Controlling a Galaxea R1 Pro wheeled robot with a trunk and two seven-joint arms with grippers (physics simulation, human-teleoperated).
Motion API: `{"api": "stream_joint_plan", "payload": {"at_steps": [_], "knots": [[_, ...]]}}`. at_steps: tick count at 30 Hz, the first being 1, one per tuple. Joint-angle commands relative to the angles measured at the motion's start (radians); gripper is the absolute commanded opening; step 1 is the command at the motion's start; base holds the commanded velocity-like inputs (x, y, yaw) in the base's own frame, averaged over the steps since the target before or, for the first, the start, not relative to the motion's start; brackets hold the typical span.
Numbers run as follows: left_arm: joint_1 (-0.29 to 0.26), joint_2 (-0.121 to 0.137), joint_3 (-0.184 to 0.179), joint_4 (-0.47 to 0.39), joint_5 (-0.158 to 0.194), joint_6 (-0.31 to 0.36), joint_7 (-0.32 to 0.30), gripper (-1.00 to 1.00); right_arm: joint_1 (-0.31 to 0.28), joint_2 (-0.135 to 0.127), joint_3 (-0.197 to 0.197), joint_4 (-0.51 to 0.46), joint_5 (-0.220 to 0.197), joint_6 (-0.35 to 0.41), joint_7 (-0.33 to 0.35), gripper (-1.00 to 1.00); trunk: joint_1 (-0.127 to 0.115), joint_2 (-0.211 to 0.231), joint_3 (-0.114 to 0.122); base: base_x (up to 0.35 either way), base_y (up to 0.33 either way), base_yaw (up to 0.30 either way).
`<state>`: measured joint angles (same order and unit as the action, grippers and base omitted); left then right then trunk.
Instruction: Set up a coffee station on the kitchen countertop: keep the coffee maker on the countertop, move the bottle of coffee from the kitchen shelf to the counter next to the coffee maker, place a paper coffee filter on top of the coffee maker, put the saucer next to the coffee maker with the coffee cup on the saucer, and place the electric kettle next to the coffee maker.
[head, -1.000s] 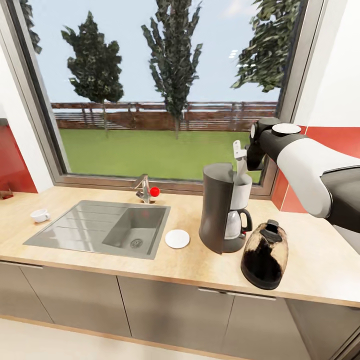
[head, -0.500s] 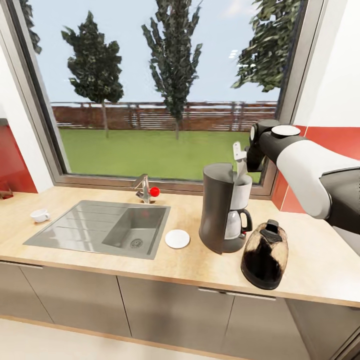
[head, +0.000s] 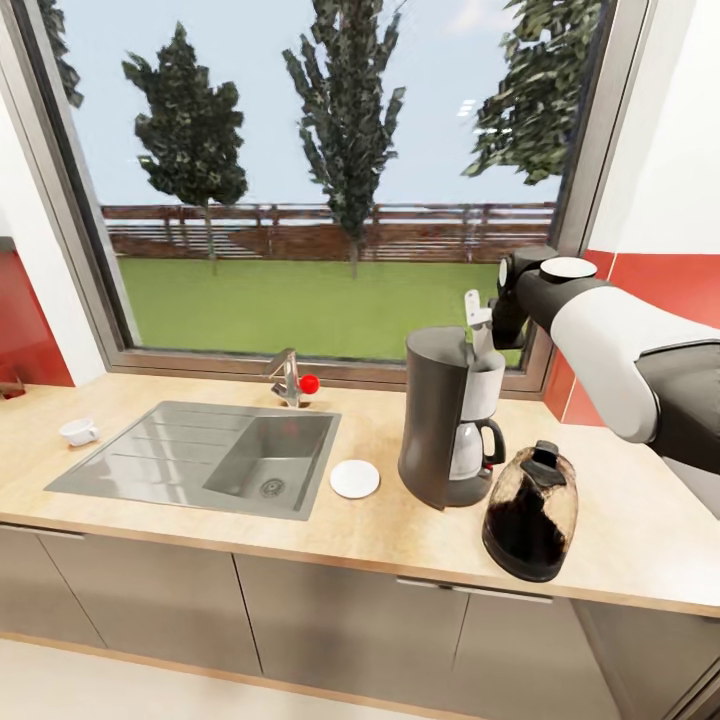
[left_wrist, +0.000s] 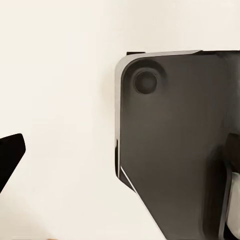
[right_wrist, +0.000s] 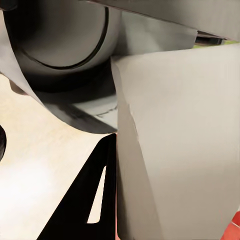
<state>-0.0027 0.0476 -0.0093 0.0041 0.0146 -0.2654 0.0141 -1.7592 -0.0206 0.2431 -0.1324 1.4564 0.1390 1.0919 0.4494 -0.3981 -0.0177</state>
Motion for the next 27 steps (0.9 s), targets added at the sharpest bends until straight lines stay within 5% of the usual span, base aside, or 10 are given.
{"api": "stream_joint_plan", "payload": {"at_steps": [1,27], "knots": [[0.000,0.000,-0.001,0.000,0.001,-0.004,0.001,1.00,0.001,-0.001,0.007,-0.001,-0.011,0.013,0.004,-1.00,0.001,-0.002,-0.002,0.011,0.000,0.000],[0.000,0.000,-0.002,0.000,0.001,-0.003,0.001,1.00,0.020,-0.009,0.007,-0.006,-0.008,0.013,0.002,-1.00,0.001,-0.002,-0.002,0.006,-0.005,0.000]]}}
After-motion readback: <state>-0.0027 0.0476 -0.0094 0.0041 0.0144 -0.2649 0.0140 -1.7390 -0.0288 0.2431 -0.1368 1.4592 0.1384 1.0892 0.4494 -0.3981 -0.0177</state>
